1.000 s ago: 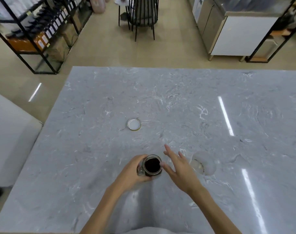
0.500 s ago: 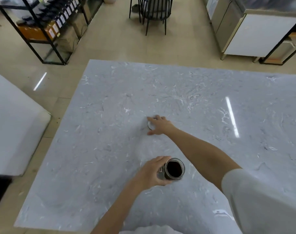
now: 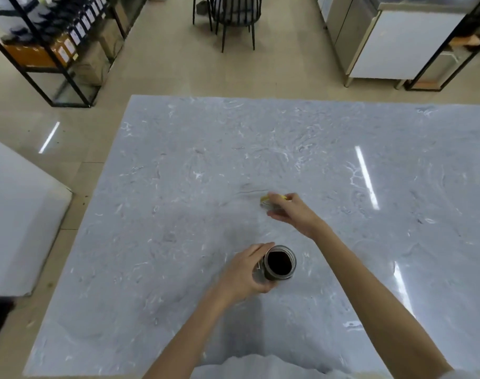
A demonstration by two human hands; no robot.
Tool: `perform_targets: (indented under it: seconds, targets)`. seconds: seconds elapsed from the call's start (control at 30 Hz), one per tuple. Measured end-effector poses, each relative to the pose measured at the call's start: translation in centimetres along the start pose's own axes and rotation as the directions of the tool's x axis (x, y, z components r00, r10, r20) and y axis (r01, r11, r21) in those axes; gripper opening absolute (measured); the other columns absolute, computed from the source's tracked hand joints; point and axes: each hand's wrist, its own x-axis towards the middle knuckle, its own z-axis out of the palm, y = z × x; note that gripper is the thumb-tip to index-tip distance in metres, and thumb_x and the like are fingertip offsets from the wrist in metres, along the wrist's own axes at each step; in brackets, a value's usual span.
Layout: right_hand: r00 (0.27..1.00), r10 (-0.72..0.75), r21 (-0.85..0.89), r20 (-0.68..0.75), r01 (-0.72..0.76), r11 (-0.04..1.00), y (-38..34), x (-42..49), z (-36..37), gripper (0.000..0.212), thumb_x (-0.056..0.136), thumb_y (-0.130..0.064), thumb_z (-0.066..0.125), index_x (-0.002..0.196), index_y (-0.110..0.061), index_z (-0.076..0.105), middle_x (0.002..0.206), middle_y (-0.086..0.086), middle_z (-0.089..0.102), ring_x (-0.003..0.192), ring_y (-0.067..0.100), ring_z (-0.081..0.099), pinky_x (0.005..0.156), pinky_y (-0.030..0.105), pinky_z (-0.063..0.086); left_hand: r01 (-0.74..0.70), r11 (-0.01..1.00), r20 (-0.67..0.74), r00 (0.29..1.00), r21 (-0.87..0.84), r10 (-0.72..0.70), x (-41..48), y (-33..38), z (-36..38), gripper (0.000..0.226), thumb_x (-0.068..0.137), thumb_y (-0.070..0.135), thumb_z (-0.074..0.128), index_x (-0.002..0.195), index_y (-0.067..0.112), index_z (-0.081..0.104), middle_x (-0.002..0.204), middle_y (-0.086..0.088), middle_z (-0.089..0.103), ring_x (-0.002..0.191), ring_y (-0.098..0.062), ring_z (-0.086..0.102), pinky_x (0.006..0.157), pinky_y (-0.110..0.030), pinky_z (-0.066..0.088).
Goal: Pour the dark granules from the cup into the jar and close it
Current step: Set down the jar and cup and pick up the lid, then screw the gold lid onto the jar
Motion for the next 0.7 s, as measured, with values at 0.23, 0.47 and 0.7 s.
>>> perform_targets:
  seconds: [0.23, 0.47, 0.7]
  targets:
    - [0.987, -0.088, 0.374, -0.137, 0.134, 0.918, 7.2, -9.6, -1.6, 0.042, 0.08, -0.037, 0.075, 0.097, -0.004, 0.055, 0.117, 0.018, 0.069, 0.113, 0.029, 0.068, 0.103, 0.043, 0.05, 0.031, 0.996, 0.038, 0.999, -0.083, -0.028, 0.1, 0.0, 0.1, 0.089, 0.072, 0.042, 0.081, 0.151, 0.017, 0.046, 0.144, 0.007, 0.047, 0.132, 0.009, 0.043, 0.115, -0.017, 0.034]
    - [0.918, -0.338, 0.127, -0.207, 0.367, 0.921, 9.6, -11.7, 0.3, 0.038, 0.081, -0.014, 0.08, 0.111, -0.012, 0.057, 0.118, 0.008, 0.068, 0.113, 0.02, 0.066, 0.097, 0.031, 0.053, 0.034, 0.994, 0.081, 0.996, -0.108, -0.025, 0.7, -0.5, -0.3, 0.087, 0.072, 0.021, 0.088, 0.149, 0.028, 0.048, 0.145, 0.012, 0.052, 0.133, 0.002, 0.049, 0.11, -0.019, 0.041]
    - [0.909, -0.414, -0.324, -0.042, 0.379, 0.867, 9.4, -11.8, 0.2, 0.069, 0.069, -0.048, 0.084, 0.13, -0.032, 0.054, 0.127, -0.011, 0.058, 0.119, 0.005, 0.056, 0.098, 0.022, 0.048, 0.049, 0.988, 0.111, 0.993, -0.148, -0.032, 1.1, -0.6, -0.5, 0.083, 0.071, 0.032, 0.089, 0.141, 0.052, 0.049, 0.135, 0.025, 0.062, 0.122, -0.001, 0.062, 0.099, -0.031, 0.054]
